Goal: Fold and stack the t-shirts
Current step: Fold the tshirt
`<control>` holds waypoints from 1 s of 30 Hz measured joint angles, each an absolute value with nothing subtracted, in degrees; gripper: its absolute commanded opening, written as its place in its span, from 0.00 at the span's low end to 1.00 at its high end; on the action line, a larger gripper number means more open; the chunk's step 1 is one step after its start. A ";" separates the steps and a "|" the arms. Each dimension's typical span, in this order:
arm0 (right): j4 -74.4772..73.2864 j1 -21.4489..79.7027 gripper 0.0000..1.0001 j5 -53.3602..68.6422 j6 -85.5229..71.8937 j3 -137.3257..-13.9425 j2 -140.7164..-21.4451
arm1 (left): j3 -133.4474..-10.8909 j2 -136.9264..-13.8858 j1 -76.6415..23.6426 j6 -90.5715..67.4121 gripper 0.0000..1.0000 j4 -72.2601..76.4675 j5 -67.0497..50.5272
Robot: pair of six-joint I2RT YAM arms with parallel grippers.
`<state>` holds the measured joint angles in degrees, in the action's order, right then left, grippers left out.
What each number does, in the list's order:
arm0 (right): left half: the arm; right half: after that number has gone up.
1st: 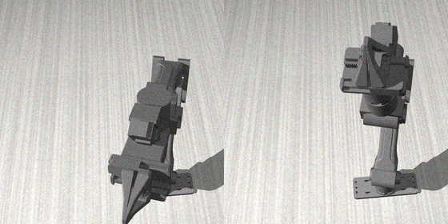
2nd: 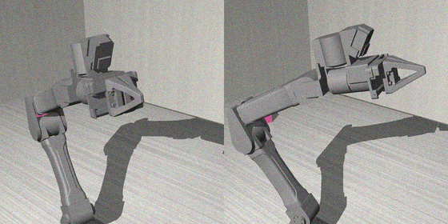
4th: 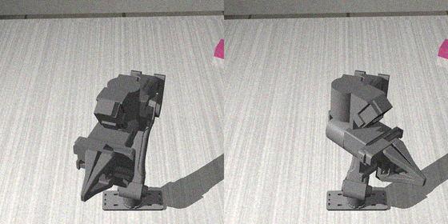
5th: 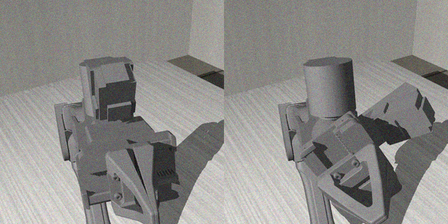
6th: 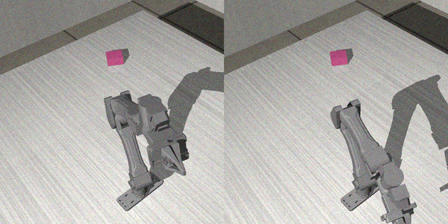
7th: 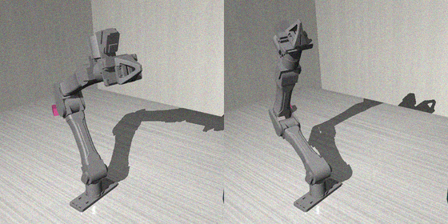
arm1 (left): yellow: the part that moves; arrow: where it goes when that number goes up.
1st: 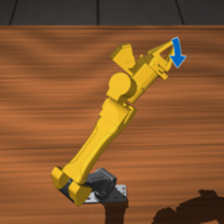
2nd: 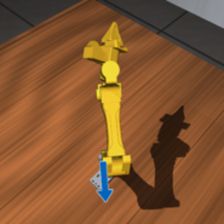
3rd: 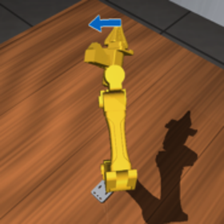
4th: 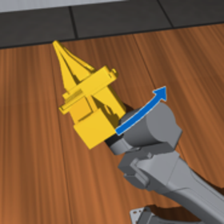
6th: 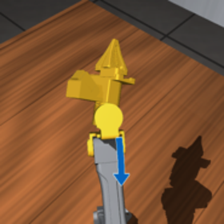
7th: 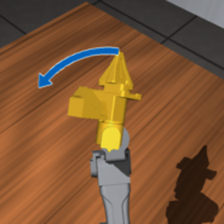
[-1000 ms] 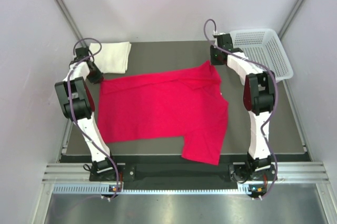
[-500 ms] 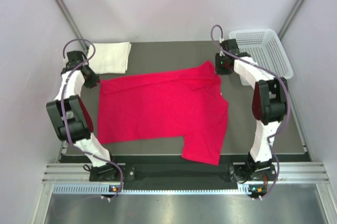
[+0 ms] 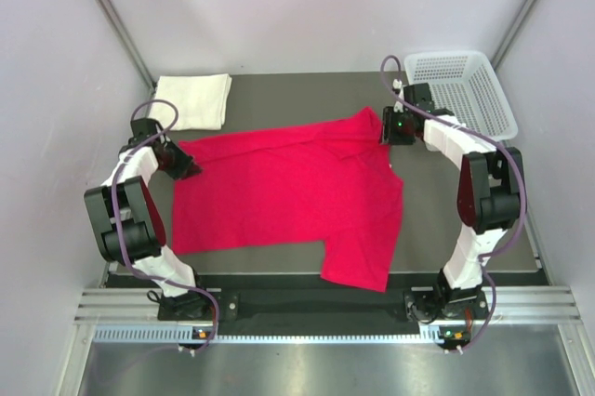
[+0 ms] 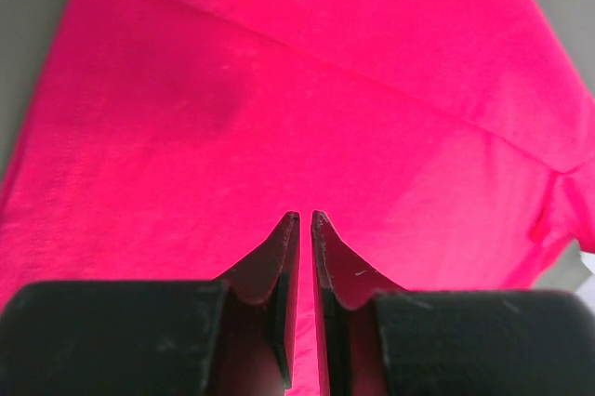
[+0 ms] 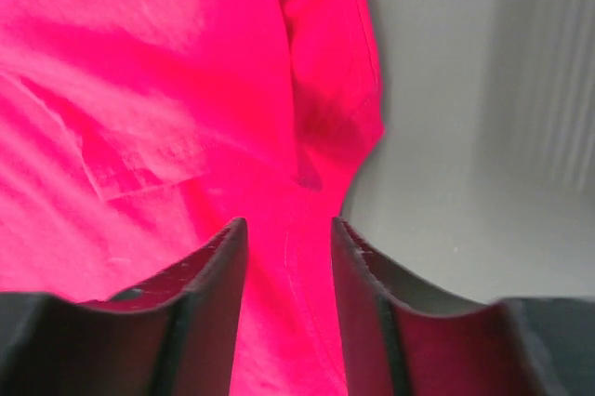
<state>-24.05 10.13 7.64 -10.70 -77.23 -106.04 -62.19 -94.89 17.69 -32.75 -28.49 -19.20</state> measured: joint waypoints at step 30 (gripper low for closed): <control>-19.57 9.61 0.40 13.32 -5.45 -77.45 -113.78 | -62.19 -98.83 21.80 -42.87 0.29 -22.57 -27.40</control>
